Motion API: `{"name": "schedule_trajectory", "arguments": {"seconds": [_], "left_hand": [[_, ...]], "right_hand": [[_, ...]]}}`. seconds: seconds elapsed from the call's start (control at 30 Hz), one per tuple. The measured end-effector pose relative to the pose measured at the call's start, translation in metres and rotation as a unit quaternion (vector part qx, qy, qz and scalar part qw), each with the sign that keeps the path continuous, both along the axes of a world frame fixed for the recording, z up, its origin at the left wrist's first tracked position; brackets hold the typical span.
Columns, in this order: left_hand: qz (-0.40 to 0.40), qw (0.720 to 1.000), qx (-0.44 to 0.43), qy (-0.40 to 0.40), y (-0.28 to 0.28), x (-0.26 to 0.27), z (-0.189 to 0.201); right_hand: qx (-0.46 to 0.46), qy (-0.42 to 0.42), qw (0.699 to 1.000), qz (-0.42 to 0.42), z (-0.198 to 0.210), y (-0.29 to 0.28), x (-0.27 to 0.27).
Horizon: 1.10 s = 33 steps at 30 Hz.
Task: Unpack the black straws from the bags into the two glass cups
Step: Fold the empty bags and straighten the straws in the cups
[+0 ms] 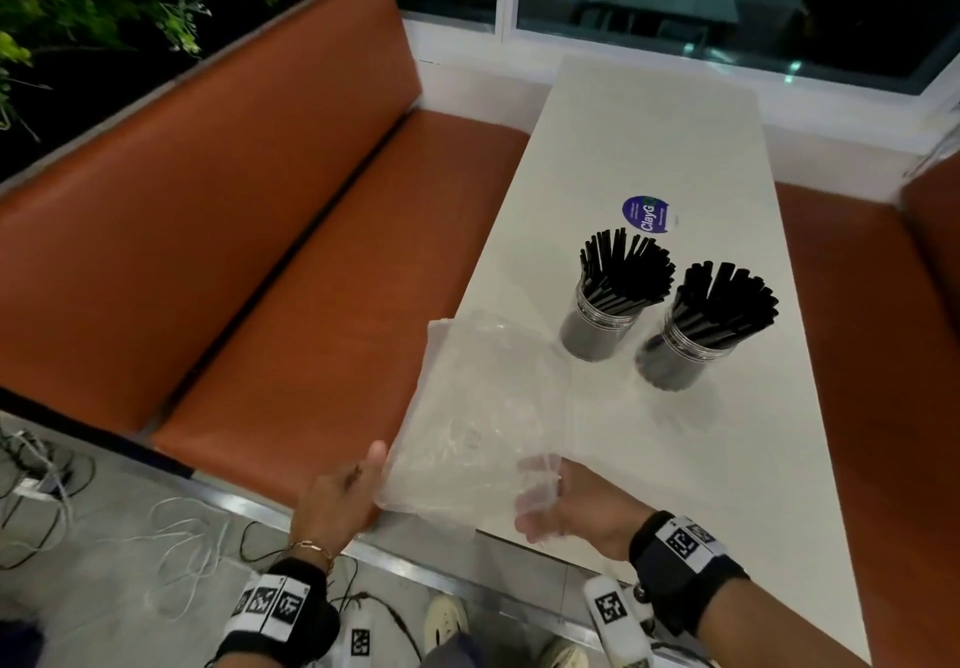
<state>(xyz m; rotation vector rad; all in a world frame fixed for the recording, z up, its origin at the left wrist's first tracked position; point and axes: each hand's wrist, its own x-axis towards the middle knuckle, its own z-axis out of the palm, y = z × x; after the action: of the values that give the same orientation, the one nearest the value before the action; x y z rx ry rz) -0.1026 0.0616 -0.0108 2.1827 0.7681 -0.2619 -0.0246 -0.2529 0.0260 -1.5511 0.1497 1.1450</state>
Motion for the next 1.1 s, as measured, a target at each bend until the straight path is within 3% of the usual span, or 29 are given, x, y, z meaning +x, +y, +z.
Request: {"name": "schedule_trajectory", "arguments": {"seconds": [0.07,0.13,0.23,0.37,0.47,0.6,0.7,0.8,0.93,1.0,1.1], "left_hand": [[0.020,0.996,-0.087,0.007,-0.006,0.010,0.005],[0.025,0.994,-0.107,-0.002,-0.007,0.022,0.005],[-0.014,1.000,0.008,-0.012,-0.004,0.035,0.001],[-0.027,0.992,0.109,-0.065,-0.016,0.051,0.003],[-0.160,0.956,0.224,-0.100,-0.045,0.060,0.009],[-0.367,0.897,0.234,-0.083,-0.093,0.061,-0.014],[-0.405,0.875,0.259,-0.056,-0.099,0.062,-0.041],[-0.397,0.868,0.289,-0.069,-0.102,0.067,-0.028],[-0.345,0.911,0.176,-0.145,-0.137,0.090,0.028],[-0.326,0.927,0.063,-0.176,-0.175,0.109,0.051],[-0.301,0.938,-0.093,-0.144,-0.242,0.142,0.055]], "right_hand": [[-0.020,-0.049,0.998,0.042,0.001,-0.004,-0.001],[-0.026,-0.079,0.996,0.038,0.004,-0.003,-0.001],[-0.047,-0.108,0.993,0.024,0.006,0.000,-0.002],[-0.073,-0.078,0.994,-0.026,-0.006,-0.002,-0.004],[-0.087,-0.085,0.992,-0.027,-0.007,0.000,-0.006],[-0.135,-0.111,0.985,0.004,-0.003,-0.007,-0.006],[-0.177,-0.144,0.974,-0.016,-0.002,-0.031,-0.001],[-0.227,-0.206,0.949,-0.077,0.012,-0.076,0.007],[-0.255,-0.279,0.904,-0.200,0.044,-0.140,0.024],[-0.304,-0.343,0.863,-0.213,0.060,-0.166,0.035],[-0.353,-0.438,0.803,-0.197,0.082,-0.191,0.057]]}}
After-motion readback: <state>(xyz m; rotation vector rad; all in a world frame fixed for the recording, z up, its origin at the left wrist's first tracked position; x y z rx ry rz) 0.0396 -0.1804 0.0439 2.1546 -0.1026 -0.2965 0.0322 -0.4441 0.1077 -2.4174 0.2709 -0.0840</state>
